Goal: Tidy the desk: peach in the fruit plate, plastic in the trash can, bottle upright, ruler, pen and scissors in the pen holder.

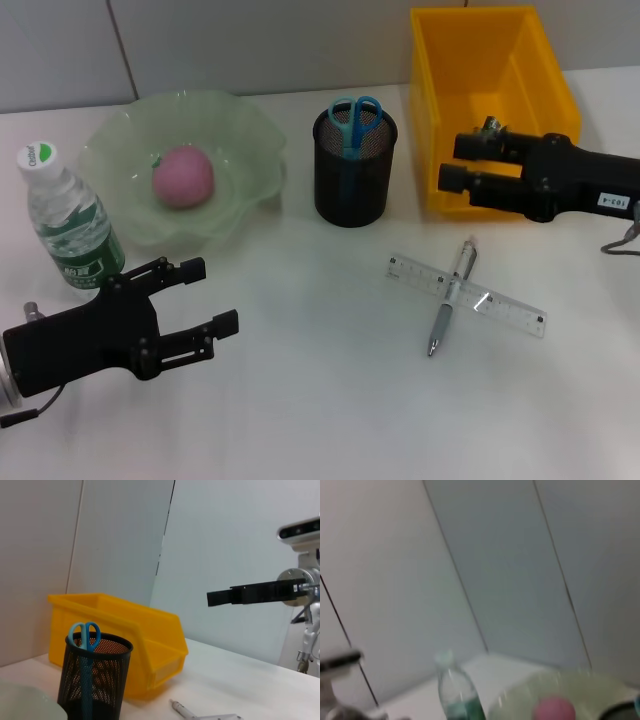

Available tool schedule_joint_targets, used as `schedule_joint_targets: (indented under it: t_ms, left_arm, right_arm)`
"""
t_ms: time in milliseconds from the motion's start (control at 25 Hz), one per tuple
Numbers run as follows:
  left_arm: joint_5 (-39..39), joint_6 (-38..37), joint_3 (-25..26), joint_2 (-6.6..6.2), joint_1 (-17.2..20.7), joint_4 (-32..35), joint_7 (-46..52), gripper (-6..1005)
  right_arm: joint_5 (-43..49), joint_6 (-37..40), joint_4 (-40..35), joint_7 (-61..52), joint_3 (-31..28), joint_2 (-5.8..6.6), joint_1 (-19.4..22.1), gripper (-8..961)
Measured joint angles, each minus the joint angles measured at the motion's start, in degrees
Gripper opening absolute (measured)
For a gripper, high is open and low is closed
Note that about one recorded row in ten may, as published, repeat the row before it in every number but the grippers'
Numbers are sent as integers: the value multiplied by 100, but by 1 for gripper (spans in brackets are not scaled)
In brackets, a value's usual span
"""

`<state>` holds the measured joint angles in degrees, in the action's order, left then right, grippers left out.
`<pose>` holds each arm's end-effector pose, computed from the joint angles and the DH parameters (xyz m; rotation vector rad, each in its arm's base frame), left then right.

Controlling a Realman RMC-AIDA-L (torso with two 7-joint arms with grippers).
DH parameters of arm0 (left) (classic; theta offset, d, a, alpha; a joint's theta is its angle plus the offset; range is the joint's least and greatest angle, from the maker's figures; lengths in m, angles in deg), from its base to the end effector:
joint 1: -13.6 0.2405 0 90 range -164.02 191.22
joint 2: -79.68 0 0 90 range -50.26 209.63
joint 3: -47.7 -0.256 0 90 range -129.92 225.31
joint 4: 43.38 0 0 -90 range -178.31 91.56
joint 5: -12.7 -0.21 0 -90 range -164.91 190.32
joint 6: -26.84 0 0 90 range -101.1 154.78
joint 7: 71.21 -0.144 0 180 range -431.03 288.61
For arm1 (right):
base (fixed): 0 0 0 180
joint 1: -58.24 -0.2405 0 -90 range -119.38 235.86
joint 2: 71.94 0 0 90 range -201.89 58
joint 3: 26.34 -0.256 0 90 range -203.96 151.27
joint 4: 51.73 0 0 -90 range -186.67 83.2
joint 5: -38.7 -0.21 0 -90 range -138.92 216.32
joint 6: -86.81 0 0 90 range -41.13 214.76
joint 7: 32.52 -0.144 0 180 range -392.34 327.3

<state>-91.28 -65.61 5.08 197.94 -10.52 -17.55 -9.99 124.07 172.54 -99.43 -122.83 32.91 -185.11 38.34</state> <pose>-0.2850 0.2829 -0.0207 -2.6644 -0.5136 -0.9106 0.2542 0.3262 0.0520 -2.5569 0.6993 0.9358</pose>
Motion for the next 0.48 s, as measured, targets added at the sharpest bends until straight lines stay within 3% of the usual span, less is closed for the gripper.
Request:
schedule_joint_targets:
  t_ms: [240, 480]
  left_arm:
    - [-14, 26, 28, -5, 15, 3, -20, 818]
    - [-20, 39, 43, -5, 40, 7, -25, 817]
  right_arm:
    - [1773, 88, -1215, -1246, -481, -125, -292, 620]
    - [2957, 447, -1451, -2182, -529, -13, -930, 620]
